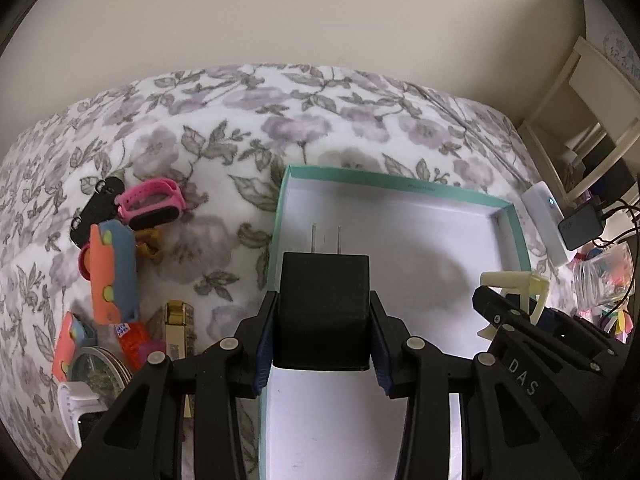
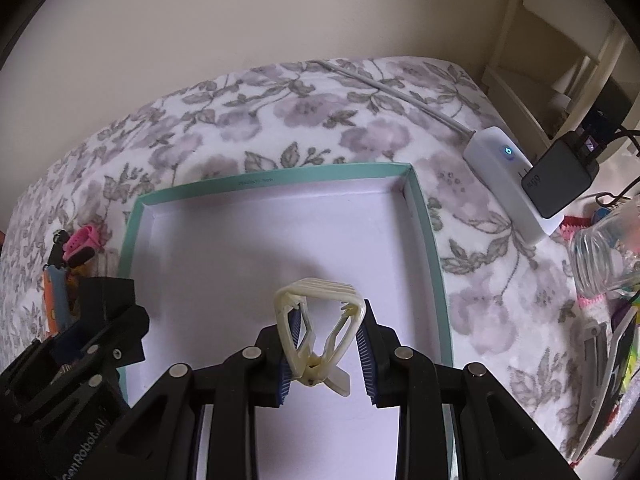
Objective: Organize rigid objects
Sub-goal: 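Carry both items over the white tray and open both grippers to drop them, then move the left gripper back toward the pink-blue toy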
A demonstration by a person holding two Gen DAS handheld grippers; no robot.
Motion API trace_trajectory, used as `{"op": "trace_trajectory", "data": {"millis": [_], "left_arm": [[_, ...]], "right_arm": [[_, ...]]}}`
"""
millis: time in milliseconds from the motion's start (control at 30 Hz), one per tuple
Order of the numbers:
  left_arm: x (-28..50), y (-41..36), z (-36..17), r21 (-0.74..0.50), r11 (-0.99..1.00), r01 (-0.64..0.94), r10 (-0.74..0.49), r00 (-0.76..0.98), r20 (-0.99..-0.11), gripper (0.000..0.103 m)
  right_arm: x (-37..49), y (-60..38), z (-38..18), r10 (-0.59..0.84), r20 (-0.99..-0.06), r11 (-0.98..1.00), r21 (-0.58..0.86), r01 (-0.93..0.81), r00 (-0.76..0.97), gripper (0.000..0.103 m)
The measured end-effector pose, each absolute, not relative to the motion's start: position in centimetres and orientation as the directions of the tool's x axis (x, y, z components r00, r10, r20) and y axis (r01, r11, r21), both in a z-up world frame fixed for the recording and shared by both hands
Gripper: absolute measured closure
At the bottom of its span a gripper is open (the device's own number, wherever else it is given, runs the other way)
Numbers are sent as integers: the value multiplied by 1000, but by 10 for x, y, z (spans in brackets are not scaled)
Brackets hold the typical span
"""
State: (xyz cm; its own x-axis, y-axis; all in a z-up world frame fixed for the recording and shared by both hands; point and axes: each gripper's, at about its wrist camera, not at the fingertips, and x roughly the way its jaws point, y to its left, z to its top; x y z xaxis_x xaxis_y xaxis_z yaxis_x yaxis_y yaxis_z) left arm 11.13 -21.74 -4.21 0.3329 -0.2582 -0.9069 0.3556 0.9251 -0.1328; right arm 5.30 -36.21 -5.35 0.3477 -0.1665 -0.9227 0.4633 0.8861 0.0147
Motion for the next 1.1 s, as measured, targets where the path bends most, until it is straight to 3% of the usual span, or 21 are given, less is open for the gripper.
{"op": "trace_trajectory", "data": {"millis": [400, 533, 700, 900, 933, 1000, 1100], "left_arm": [[113, -213, -32, -143, 927, 345, -265, 337, -903, 57], [115, -209, -26, -140, 932, 333, -260, 349, -900, 47], [117, -202, -16, -141, 938, 318, -260, 371, -892, 38], [122, -192, -10, -149, 948, 282, -254, 383, -888, 32], [123, -190, -10, -146, 951, 273, -248, 390, -887, 26], [124, -186, -8, -142, 956, 255, -239, 404, -883, 19], [127, -178, -6, -128, 964, 232, -219, 424, -879, 18]], "right_arm": [[56, -355, -47, -200, -920, 899, -36, 436, 337, 73], [56, -354, -38, -223, -912, 901, -57, 431, 344, 71], [55, -355, -29, -235, -904, 900, -64, 432, 356, 58], [54, -354, -15, -257, -890, 900, -77, 430, 378, 58], [53, -354, -12, -260, -886, 899, -77, 431, 384, 56], [52, -355, -6, -261, -877, 898, -67, 436, 403, 41], [52, -355, -1, -253, -869, 900, -49, 434, 425, 35]]}}
